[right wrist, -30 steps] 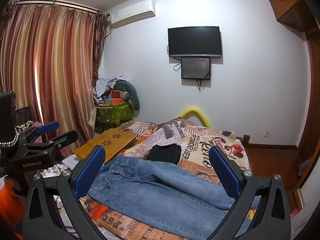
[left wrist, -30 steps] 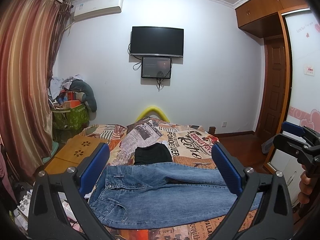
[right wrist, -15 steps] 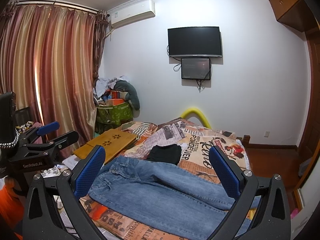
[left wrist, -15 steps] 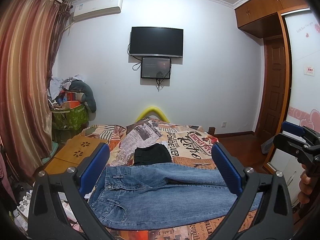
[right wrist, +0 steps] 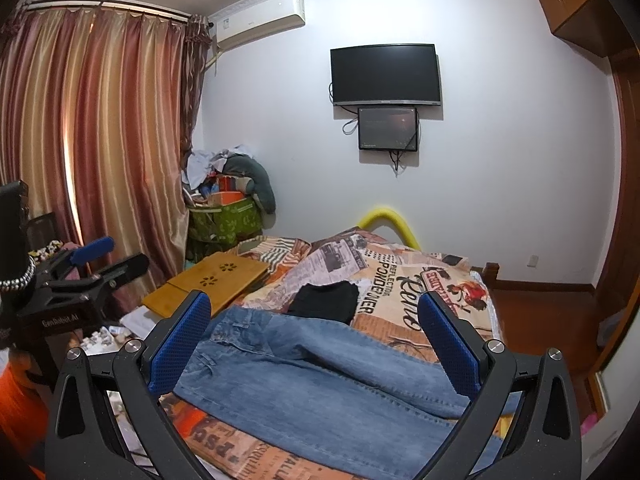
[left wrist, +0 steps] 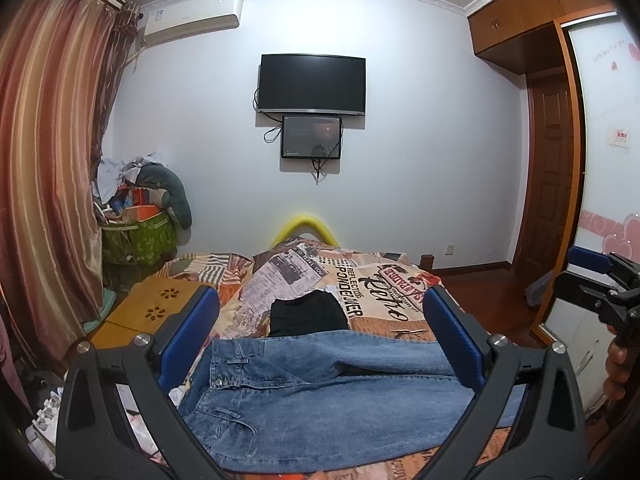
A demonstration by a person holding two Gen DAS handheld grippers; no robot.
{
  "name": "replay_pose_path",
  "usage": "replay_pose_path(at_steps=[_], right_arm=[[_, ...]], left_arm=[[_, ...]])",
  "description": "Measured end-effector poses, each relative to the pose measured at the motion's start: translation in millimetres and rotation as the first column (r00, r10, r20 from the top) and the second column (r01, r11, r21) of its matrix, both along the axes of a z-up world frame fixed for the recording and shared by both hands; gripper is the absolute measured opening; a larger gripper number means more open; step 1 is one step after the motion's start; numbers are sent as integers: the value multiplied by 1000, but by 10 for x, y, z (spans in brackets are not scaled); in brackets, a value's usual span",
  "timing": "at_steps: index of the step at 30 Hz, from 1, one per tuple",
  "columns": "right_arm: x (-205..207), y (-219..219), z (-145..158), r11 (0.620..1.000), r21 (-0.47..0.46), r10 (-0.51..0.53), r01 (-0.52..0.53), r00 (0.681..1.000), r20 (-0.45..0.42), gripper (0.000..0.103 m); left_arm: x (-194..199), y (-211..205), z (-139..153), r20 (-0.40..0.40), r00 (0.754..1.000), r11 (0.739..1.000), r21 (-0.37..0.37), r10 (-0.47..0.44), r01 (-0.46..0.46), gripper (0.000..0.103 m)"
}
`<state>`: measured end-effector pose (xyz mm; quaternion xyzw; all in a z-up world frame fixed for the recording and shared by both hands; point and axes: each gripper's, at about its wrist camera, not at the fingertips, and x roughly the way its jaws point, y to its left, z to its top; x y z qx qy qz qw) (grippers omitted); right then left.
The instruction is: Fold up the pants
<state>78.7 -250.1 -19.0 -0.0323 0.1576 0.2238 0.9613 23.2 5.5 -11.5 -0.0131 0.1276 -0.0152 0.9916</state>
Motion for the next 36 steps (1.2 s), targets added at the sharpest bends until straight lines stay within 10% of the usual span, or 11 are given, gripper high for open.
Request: replay_pose_path(at_steps=[10,20,32,36], right_arm=[[534,-547,-276,986,-32,-164,162,984,-66,103],[1185,-1392,-690,910,-96,-413,402,898,-155,102],[1983,-2164,-1647,823,-202,-565,530,734,-376,68],[2242,-2291,-1993,822,-229,-565,521,696,-442,68]], left_arm=[[853,626,-244,-116,989,996,-7,88,-89,103],[1968,1347,-962,-312,932,980,-14,184,-199,96],[3024,1847,-2262,-589,774,964,33,233,-264,50],[3197,1954,-2606,-642,723,956,59,256,-287,49]])
